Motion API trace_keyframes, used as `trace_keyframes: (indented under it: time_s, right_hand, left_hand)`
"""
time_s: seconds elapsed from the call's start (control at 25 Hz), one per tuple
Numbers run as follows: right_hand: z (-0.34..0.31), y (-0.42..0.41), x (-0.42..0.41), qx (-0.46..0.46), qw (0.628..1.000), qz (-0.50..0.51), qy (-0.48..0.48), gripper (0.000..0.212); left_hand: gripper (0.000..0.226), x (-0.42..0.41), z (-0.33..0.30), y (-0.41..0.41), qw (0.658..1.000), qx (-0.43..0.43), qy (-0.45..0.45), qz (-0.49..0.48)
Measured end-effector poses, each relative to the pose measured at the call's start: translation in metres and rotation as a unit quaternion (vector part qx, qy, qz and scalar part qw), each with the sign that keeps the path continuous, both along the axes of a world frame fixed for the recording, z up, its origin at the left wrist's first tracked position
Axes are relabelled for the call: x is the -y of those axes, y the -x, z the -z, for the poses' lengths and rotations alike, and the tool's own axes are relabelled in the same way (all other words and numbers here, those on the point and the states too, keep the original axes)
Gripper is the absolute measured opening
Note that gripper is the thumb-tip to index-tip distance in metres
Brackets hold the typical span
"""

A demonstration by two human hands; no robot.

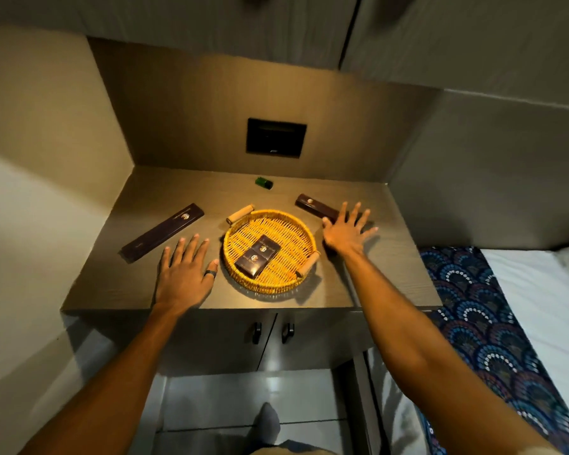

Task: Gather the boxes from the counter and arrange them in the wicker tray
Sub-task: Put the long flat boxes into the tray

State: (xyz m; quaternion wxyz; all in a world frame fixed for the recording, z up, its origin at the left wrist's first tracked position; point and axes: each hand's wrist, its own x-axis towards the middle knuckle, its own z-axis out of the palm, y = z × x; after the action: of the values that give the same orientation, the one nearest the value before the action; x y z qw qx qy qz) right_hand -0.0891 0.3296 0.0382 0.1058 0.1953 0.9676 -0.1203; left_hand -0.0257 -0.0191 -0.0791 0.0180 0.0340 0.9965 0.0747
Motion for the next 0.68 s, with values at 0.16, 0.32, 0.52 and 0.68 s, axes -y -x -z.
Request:
trace_keyframes:
  time_s: [0.16,0.32,0.52,0.68]
  right_hand:
    - [0.006,-0.004,-0.017,-0.052,0.998,-0.027,-0.023,0.050]
    - [-0.019,0.008,-0.049,-0.192,0.978,-0.022,0.083,0.044]
    - [-0.037,0.011,-0.043,-0.179,0.906,-0.374,0.080,0.050]
    - [-0.030,0.001,-0.023,-0.084,0.880,-0.467,-0.019,0.054]
  left_hand:
    - [0.074,-0.003,0.003,0.005,1.000,-0.011,-0.010,-0.006]
    - [0.071,-0.012,-0.008,0.013,1.000,-0.014,-0.016,0.010]
    - [0.067,-0.004,-0.011,-0.004,1.000,0.013,-0.023,-0.010]
    - [0.067,-0.006,-0.014,-0.002,1.000,0.018,-0.024,-0.003]
